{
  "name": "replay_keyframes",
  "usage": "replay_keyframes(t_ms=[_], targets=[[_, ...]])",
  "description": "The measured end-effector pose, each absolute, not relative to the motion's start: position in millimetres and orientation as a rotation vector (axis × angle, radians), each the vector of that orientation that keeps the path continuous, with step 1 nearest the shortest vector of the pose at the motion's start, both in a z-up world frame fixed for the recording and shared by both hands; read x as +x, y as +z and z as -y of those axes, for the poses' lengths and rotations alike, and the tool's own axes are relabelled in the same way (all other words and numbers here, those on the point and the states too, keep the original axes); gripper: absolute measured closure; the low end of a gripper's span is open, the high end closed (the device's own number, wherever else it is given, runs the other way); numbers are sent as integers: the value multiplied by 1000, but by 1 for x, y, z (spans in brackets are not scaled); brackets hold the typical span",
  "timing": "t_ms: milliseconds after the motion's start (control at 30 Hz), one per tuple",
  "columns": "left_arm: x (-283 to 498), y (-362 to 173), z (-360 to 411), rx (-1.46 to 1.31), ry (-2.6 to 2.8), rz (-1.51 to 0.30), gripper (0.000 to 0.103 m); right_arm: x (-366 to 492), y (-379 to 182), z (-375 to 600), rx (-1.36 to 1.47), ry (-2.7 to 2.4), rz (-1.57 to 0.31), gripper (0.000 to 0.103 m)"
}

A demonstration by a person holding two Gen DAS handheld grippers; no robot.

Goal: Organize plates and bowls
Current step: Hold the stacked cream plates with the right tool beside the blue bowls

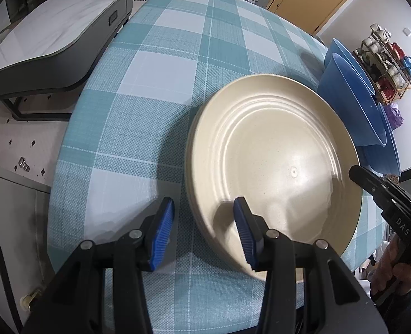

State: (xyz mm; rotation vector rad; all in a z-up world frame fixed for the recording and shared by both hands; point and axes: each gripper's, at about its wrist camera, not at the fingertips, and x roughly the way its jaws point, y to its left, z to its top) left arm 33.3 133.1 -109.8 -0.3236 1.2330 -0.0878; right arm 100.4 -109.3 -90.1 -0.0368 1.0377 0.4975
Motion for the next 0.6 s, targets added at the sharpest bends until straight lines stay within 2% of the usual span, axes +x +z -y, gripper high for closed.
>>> replay_keyframes(t_ms=[600], targets=[[33, -110, -138, -349, -98, -1228, 59, 118, -96, 102, -1, 512, -1090, 93]])
